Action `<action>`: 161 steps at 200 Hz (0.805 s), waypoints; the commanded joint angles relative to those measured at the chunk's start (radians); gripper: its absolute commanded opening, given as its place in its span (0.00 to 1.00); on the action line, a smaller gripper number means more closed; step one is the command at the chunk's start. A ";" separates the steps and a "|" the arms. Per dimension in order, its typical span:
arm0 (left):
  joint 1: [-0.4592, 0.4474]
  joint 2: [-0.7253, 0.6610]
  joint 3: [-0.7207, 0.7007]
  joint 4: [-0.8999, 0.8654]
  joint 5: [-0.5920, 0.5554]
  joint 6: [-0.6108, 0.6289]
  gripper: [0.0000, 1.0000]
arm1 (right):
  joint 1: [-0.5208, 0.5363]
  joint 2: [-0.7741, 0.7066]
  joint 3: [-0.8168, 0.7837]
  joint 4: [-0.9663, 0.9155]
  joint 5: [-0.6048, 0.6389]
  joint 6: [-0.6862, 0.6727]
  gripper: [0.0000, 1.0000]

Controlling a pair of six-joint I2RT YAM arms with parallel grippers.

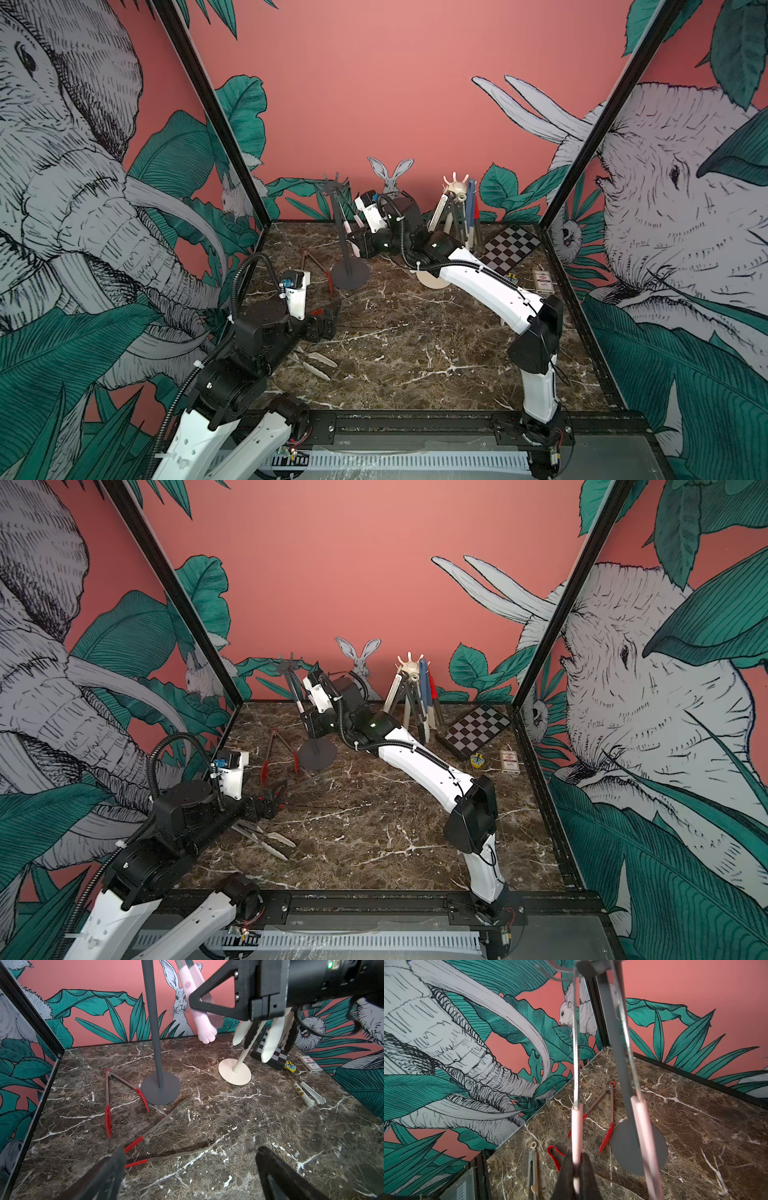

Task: Hang food tongs on kitchen utensil racks
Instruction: Hang the food tongs on the rack.

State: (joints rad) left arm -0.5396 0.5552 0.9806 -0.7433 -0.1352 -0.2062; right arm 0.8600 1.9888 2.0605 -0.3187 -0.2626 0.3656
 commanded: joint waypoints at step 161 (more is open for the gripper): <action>0.006 0.102 0.026 0.164 0.017 0.023 0.99 | -0.026 -0.410 -0.481 0.075 0.045 0.110 0.67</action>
State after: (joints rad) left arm -0.5396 0.6495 0.9813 -0.6369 -0.1303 -0.1944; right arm 0.8471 1.7145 1.7065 -0.3065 -0.2390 0.4419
